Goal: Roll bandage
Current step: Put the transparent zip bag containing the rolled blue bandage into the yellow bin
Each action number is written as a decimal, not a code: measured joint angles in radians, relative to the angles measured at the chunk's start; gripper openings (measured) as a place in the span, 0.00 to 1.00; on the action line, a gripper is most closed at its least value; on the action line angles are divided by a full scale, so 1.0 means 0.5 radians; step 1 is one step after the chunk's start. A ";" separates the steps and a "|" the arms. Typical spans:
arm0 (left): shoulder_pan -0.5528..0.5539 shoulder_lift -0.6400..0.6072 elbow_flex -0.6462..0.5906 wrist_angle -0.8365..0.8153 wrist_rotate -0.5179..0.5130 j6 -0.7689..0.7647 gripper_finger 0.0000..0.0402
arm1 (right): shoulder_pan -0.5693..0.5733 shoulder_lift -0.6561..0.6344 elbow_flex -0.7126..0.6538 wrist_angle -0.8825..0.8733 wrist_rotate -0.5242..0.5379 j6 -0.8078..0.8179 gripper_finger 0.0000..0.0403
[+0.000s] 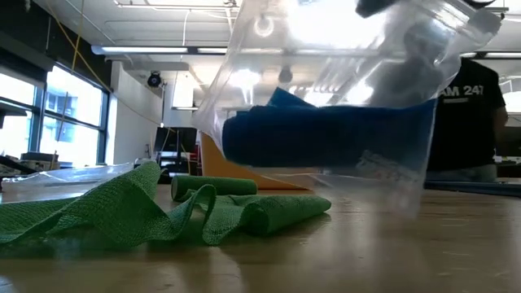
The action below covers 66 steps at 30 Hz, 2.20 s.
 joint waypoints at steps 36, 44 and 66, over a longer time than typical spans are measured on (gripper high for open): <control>-0.638 -0.313 0.002 -1.875 -1.102 -1.763 0.19 | -2.332 0.080 0.429 0.201 -0.574 0.355 0.00; -0.687 -0.306 0.002 -2.032 -1.096 -1.998 0.19 | -2.260 0.288 0.428 0.413 -0.626 0.531 0.00; -0.732 -0.306 0.002 -2.036 -1.194 -2.078 0.19 | -2.225 0.264 0.352 0.444 -0.915 0.584 0.00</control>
